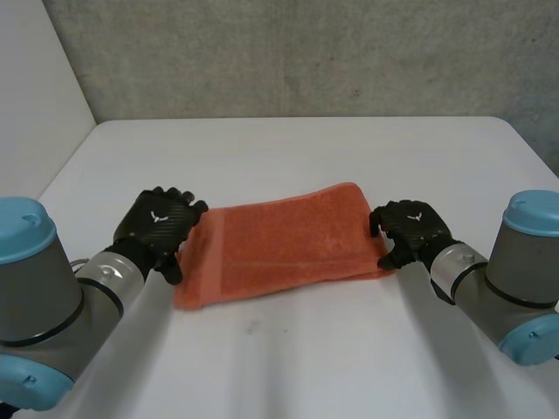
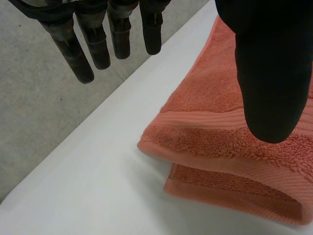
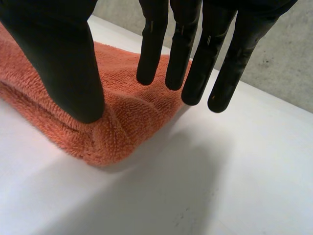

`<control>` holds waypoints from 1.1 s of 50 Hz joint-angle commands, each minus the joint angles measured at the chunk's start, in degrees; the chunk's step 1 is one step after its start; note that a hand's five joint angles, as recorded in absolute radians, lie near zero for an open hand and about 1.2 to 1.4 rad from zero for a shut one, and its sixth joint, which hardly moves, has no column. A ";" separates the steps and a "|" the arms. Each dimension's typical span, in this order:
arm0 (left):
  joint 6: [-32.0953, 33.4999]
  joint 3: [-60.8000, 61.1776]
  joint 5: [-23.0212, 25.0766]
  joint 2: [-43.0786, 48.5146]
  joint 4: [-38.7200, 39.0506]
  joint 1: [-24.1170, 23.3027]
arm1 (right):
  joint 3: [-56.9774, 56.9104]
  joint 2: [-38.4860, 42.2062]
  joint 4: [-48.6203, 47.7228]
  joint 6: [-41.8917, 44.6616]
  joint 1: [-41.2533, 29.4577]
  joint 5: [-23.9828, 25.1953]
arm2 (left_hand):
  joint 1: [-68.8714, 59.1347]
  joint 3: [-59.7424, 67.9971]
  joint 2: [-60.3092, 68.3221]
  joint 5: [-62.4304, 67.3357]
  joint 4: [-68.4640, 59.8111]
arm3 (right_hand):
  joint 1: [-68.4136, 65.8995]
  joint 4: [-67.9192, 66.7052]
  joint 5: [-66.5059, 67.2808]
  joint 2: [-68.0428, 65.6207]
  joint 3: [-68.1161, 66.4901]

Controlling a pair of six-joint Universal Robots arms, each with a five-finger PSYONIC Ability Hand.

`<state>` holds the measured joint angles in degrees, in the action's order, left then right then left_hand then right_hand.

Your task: Fold the laundry

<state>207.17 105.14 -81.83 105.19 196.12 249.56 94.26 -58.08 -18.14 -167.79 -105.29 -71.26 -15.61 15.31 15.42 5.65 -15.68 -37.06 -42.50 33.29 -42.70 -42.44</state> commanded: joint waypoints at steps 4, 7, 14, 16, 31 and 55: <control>-0.02 0.24 0.09 -0.07 0.06 -0.21 | 0.49 -0.10 1.71 -0.44 0.00 -0.02 | -2.01 2.31 2.20 1.96 -1.94 | -1.78 3.66 -4.45 3.85 3.59; -0.02 0.24 0.09 -0.07 -0.03 -0.12 | 0.49 -0.01 1.71 -0.44 0.00 -0.02 | -2.01 2.31 2.20 1.96 -1.94 | -2.29 3.15 -3.94 3.34 3.09; -0.02 0.24 0.09 -0.07 -0.03 -0.12 | 0.05 0.34 1.62 -0.52 0.00 0.15 | -2.01 2.31 2.20 1.96 -1.94 | -7.98 -2.54 1.75 -2.35 -2.60; -0.02 0.24 0.09 -0.07 -0.03 -0.12 | 0.05 0.42 1.44 -0.35 0.00 0.24 | -2.01 2.31 2.20 1.96 -1.94 | -12.72 -7.28 6.49 -7.08 -7.34; -0.02 0.07 0.00 -1.12 -0.03 0.23 | -6.09 4.47 1.71 0.18 -0.61 -0.28 | -1.84 2.14 2.03 1.79 -1.77 | -42.94 -37.50 36.71 -37.30 -37.56; -6.25 -0.81 -0.09 -7.28 -0.12 8.93 | -43.19 21.17 12.25 7.30 -34.98 1.12 | -2.01 2.31 2.20 1.96 -1.94 | -42.94 -37.50 36.71 -37.30 -37.56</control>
<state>203.85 104.51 -82.04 98.07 196.03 256.19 57.66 -45.70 -6.11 -163.57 -132.33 -71.27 -15.56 15.31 15.42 5.66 -15.60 -55.17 -68.27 55.96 -67.13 -67.59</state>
